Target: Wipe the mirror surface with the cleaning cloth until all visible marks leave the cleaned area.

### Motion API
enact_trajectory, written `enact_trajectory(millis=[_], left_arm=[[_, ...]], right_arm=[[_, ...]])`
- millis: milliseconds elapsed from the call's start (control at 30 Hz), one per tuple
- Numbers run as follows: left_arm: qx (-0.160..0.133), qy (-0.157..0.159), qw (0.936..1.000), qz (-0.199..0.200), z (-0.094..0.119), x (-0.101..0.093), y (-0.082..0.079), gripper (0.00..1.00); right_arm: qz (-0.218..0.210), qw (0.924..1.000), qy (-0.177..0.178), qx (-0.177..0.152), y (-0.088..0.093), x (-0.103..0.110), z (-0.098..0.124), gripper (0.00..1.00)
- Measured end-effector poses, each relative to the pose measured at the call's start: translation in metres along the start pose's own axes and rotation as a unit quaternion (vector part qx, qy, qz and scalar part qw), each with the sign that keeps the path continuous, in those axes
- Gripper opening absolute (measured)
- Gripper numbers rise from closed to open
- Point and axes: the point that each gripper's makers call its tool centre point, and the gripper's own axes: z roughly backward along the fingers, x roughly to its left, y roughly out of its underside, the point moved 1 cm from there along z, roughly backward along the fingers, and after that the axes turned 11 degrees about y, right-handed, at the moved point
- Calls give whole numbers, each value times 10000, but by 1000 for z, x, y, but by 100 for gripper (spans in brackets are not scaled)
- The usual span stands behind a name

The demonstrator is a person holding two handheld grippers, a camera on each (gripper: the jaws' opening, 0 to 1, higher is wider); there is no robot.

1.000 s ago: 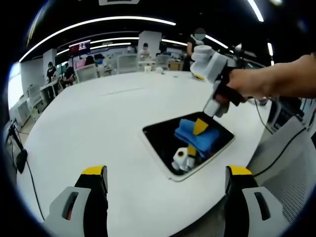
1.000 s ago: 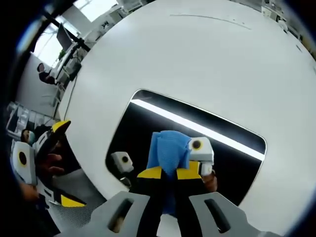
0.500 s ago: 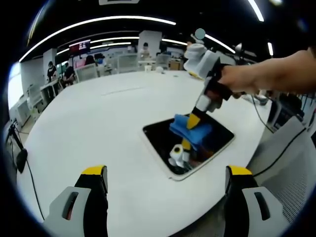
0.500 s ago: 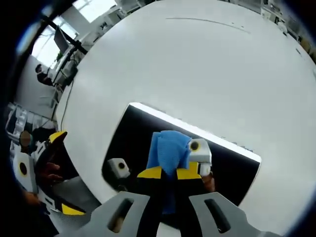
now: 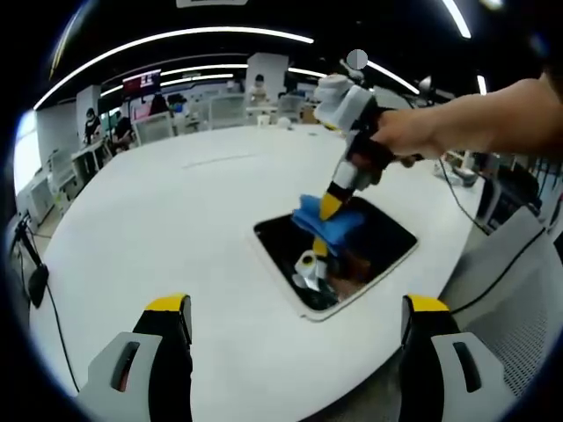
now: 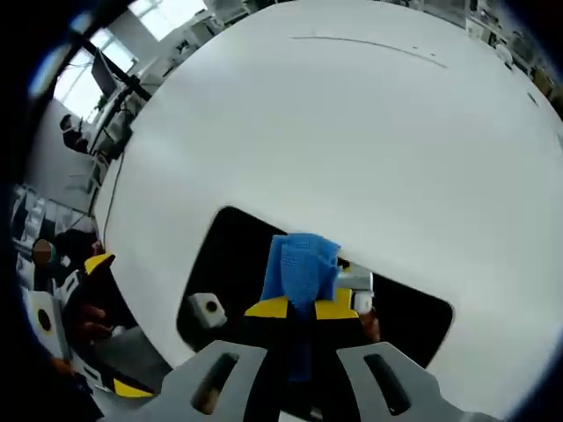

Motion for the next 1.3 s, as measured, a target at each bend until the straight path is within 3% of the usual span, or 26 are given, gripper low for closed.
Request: enact_trajectory(millis=[600, 1300], left_arm=[[9, -19, 10000, 33, -1, 2, 1, 100], [8, -51, 10000, 47, 0, 3, 1, 100]], right_arm=[[-179, 9998, 11, -9, -23, -8, -5, 2], [24, 10000, -50, -43, -16, -5, 0, 2]])
